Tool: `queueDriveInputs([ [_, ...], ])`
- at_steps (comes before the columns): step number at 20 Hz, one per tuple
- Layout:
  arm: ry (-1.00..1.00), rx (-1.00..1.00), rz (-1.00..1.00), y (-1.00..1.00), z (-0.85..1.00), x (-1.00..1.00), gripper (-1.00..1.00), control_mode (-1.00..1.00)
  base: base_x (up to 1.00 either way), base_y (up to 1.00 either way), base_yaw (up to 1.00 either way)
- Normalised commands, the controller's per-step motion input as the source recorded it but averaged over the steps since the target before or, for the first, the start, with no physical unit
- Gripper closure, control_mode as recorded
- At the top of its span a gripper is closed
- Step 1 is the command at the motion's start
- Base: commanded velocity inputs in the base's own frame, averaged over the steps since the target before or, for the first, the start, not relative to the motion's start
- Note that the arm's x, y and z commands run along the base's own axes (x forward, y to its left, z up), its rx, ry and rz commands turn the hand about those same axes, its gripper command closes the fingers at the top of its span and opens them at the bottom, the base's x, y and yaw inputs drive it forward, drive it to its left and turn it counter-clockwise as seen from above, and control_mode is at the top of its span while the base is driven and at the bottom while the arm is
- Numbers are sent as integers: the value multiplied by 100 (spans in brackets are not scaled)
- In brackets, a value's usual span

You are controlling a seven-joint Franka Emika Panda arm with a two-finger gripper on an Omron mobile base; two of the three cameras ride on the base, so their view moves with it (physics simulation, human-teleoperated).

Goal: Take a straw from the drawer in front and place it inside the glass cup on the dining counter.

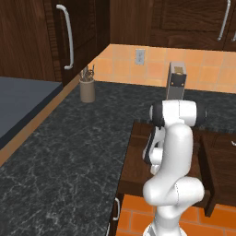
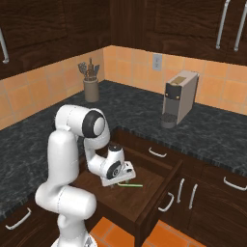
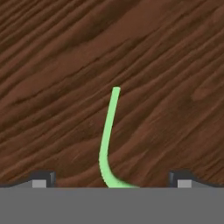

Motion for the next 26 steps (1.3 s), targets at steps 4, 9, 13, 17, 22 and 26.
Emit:
queueDriveInputs([
  [4,0,2,9,-11,-19,0,-100,-100,0,0,0],
  [9,0,2,10,-5,-17,6,-100,-100,0,0,0],
  [13,0,0,9,0,-21,13,-100,-100,0,0,0],
  [17,0,0,9,-3,-28,0,100,-100,0,0,0],
  [22,0,4,5,-10,-22,0,100,-100,0,0,0],
  [26,0,5,1,-1,-6,0,100,-100,0,0,0],
])
